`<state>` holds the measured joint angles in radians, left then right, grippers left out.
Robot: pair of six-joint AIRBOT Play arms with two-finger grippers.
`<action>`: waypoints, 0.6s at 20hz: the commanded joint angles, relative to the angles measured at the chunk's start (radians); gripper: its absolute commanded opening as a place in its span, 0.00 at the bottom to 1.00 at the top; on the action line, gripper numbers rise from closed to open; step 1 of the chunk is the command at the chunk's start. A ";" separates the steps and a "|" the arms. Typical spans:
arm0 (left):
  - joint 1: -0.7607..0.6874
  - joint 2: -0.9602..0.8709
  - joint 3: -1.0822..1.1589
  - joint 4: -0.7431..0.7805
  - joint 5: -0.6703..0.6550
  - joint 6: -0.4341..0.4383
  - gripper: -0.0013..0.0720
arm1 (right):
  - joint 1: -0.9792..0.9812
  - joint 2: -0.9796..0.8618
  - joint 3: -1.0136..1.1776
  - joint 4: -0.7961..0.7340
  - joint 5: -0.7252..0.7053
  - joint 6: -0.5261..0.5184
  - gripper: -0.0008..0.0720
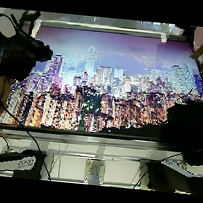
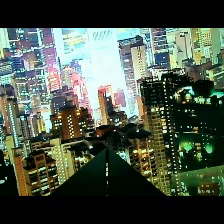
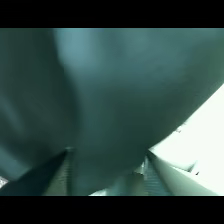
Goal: Fold the clothes and pants, and hang the long-sleeved shirts on hangers.
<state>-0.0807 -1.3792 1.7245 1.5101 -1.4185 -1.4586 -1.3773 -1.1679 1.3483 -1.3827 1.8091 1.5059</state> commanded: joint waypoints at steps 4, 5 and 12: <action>-0.001 0.001 0.001 -0.001 0.000 0.000 0.03 | -0.001 0.100 0.236 0.371 -0.065 0.092 0.73; -0.001 0.001 0.001 -0.001 0.000 0.000 0.03 | 0.030 0.121 0.258 0.519 -0.118 0.089 0.73; 0.000 0.001 0.001 0.000 -0.060 0.000 0.03 | 0.784 0.182 0.258 0.560 -0.179 -0.063 0.73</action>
<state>-0.0807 -1.3792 1.7245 1.5097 -1.4403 -1.4590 -0.8757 -1.0004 1.5963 -0.7601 1.6547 1.4784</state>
